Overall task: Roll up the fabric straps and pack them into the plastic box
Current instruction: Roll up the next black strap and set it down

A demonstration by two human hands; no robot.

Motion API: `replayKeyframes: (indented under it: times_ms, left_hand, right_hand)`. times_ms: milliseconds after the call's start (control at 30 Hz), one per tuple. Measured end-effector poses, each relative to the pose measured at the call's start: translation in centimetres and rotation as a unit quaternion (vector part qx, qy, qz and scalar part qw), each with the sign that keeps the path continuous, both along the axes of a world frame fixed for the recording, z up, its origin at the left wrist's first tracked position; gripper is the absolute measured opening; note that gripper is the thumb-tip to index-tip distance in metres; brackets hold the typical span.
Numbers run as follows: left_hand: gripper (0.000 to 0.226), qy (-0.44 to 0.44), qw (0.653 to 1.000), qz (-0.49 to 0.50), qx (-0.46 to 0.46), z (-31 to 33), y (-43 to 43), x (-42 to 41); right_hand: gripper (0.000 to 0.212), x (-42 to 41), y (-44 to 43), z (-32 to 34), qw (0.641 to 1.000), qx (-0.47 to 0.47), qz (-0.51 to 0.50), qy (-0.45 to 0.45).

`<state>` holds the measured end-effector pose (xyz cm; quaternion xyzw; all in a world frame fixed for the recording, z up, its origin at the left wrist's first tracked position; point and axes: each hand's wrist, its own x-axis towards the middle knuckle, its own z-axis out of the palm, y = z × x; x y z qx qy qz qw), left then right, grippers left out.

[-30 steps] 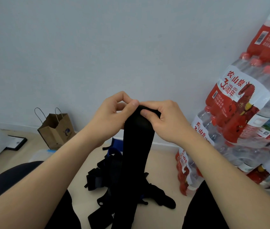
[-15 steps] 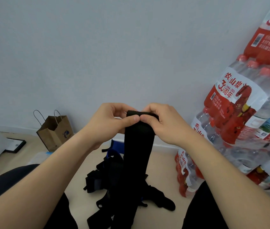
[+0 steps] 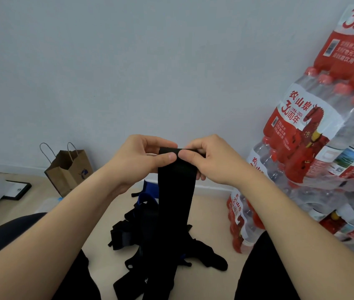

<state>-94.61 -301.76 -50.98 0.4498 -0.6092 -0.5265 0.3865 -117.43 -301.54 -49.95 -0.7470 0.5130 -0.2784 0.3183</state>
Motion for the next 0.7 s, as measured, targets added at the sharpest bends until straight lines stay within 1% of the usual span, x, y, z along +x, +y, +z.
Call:
replayKeyframes:
  times_ms: [67,133,167,233,267,333,367,433,500,567,600,633,700]
  left_hand:
    - [0.016,0.003,0.999,-0.03,0.023,0.1,0.1,0.1]
    - [0.029,0.026,0.998,-0.041,0.046,0.2,0.1,0.2]
    - [0.032,0.034,0.997,-0.039,0.052,0.2,0.1,0.2]
    - [0.025,0.041,0.997,-0.033,0.058,0.2,0.0,0.4]
    - [0.018,0.047,0.996,-0.031,0.063,0.3,0.0,0.5]
    - [0.01,0.058,0.996,-0.031,0.065,0.3,-0.1,0.8]
    - [0.012,0.058,0.996,-0.033,0.06,0.2,-0.1,0.9]
    - [0.02,0.041,0.998,-0.034,0.041,0.2,-0.2,1.0]
    - [0.021,0.022,0.999,-0.041,0.017,0.4,-0.2,1.2]
    - [0.014,0.004,0.998,-0.064,0.014,0.7,-0.2,1.3]
    - [0.016,-0.008,0.996,-0.082,0.017,0.8,-0.1,1.4]
    - [0.024,-0.026,0.995,-0.099,0.019,0.8,0.0,1.4]
    - [0.033,-0.065,0.992,-0.112,0.01,1.0,0.2,1.4]
  right_hand:
    - [0.012,0.0,0.0,-0.1,0.999,-0.026,-0.018,-0.014]
    - [0.004,0.0,0.1,-0.2,0.998,-0.04,-0.024,-0.041]
    - [0.005,0.1,0.2,-0.3,0.997,-0.043,-0.021,-0.055]
    - [0.013,0.2,0.4,-0.4,0.996,-0.049,-0.014,-0.076]
    - [0.013,0.2,0.4,-0.3,0.996,-0.045,-0.011,-0.081]
    - [0.008,-0.1,0.3,0.0,0.995,-0.006,0.01,-0.095]
    - [0.013,-0.3,0.3,0.2,0.994,0.022,0.022,-0.101]
    - [0.018,-0.3,0.3,0.4,0.993,0.057,0.032,-0.098]
    - [0.012,-0.3,0.5,0.4,0.995,0.04,0.023,-0.088]
    - [0.008,0.0,0.7,0.4,0.995,0.012,0.006,-0.095]
    - [0.01,0.0,0.7,0.3,0.995,0.002,0.002,-0.103]
    - [0.013,0.0,0.7,0.2,0.994,-0.005,0.001,-0.11]
    - [0.02,0.2,0.7,0.0,0.993,-0.012,-0.002,-0.115]
